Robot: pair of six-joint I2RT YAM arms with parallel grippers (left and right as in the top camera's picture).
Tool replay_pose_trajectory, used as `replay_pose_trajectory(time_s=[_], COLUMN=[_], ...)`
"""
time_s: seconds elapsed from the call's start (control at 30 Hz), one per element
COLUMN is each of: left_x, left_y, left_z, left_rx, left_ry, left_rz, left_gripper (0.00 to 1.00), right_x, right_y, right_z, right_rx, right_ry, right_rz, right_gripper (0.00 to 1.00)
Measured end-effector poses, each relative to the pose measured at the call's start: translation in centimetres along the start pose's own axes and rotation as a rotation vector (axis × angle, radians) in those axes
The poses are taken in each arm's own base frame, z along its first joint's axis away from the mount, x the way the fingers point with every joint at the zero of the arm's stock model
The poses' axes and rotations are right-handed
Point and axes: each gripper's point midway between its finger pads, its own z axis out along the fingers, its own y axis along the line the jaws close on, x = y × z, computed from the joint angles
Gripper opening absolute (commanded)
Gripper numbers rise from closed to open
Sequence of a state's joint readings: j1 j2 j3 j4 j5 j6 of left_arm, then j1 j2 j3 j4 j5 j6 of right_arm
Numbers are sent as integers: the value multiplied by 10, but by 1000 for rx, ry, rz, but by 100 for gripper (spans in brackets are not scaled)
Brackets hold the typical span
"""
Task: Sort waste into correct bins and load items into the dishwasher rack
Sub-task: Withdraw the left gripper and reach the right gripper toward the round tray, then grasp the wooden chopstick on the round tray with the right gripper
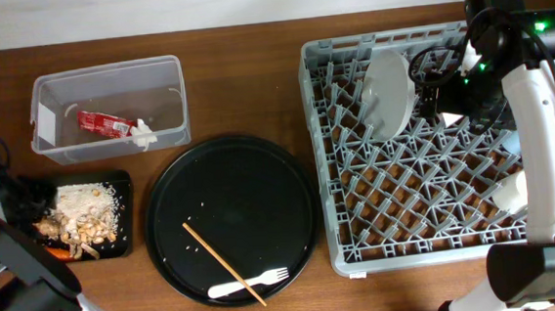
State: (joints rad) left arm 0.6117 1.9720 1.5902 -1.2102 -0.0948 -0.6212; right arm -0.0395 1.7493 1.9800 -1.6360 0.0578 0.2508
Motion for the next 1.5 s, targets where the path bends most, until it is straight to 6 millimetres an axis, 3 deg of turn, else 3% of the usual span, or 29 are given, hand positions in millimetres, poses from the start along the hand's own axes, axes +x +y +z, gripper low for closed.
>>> replay_pose_trajectory(time_s=[0.13, 0.3, 0.37, 0.47, 0.77, 0.83, 0.97, 1.17, 1.37, 1.5], left_x=[24, 109, 134, 145, 138, 135, 128, 105, 69, 58], left_y=[-20, -65, -76, -77, -71, -69, -65, -49, -17, -4], left_z=[-21, -32, -34, -36, -36, -36, -36, -34, -29, -27], left_rx=[24, -20, -33, -62, -108, -122, -149, -153, -130, -113], left_ry=[55, 143, 152, 150, 115, 100, 74, 79, 111, 132], left_rz=[86, 385, 477, 524, 537, 539, 536, 462, 301, 237], left_gripper=[58, 58, 58, 58, 66, 67, 70, 73, 73, 73], right_x=[0, 3, 7, 18, 90, 115, 167, 227, 269, 293], right_y=[0, 3, 21, 56, 202, 234, 289, 328, 355, 359], right_z=[0, 0, -1, -5, -22, -14, 32, 90, 123, 149], right_rx=[0, -19, -104, -207, -398, -421, -429, -411, -393, -306], right_ry=[0, 12, 27, 39, 0, 15, 83, 166, 177, 185], right_rz=[-1, -26, -113, -263, -756, -856, -1023, -1117, -1130, -1137], right_gripper=[99, 99, 99, 99, 99, 99, 99, 99, 100, 86])
